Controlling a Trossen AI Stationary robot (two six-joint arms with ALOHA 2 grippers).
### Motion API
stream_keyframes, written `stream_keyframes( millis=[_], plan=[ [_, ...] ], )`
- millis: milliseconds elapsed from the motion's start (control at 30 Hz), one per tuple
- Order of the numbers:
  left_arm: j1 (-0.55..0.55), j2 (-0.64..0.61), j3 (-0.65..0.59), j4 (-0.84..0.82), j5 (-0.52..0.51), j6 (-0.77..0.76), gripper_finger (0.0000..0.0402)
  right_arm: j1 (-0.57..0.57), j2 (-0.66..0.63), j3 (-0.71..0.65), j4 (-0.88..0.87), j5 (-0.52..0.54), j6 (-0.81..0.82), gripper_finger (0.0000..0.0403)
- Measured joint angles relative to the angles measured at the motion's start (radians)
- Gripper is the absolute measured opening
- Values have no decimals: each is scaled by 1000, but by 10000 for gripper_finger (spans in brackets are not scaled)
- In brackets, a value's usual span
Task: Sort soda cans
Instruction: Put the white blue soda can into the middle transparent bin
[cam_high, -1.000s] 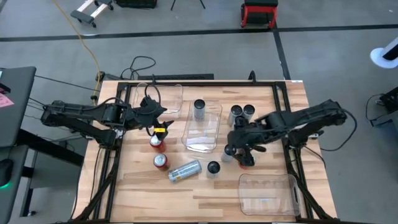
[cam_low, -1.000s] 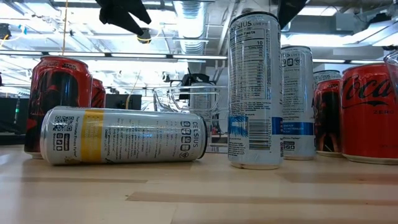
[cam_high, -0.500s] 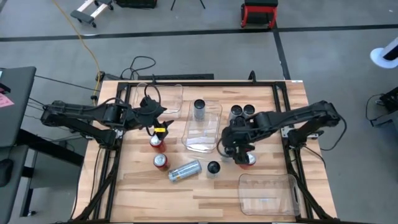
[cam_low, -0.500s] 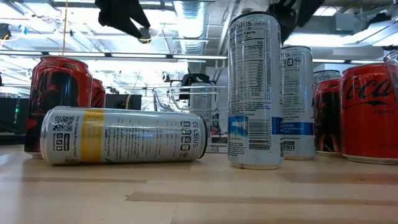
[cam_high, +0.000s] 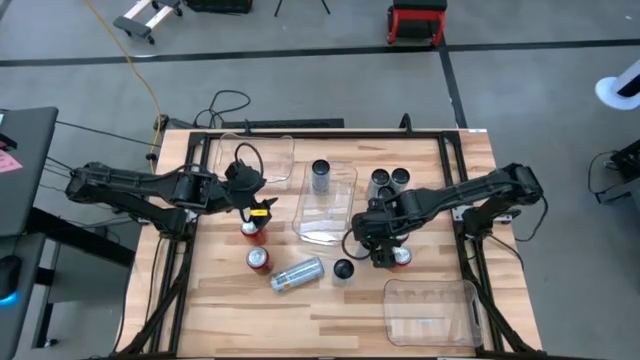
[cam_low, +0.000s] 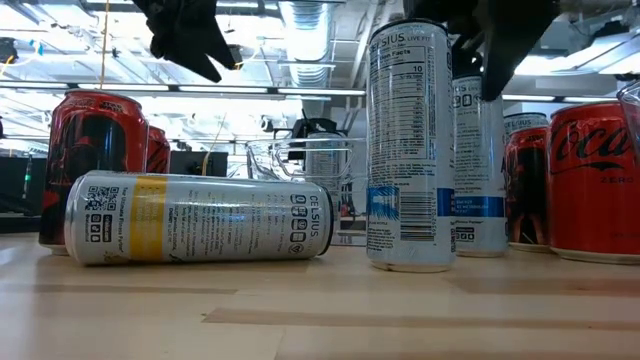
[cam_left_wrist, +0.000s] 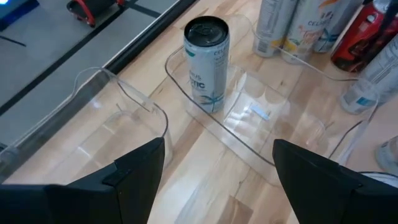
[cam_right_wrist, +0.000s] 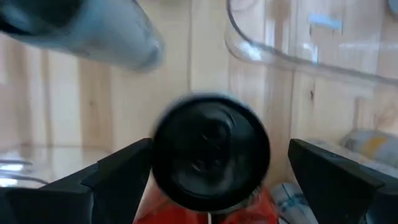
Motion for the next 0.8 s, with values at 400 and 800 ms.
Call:
stream_keyframes(
  millis=[400, 800],
  plan=[
    [24, 0, 0, 0, -10, -32, 292, -31, 6, -61, 72, -49, 18, 316],
    [52, 0, 0, 2, -10, -8, 292, -52, -1, -60, 95, -50, 6, 266]
  ],
)
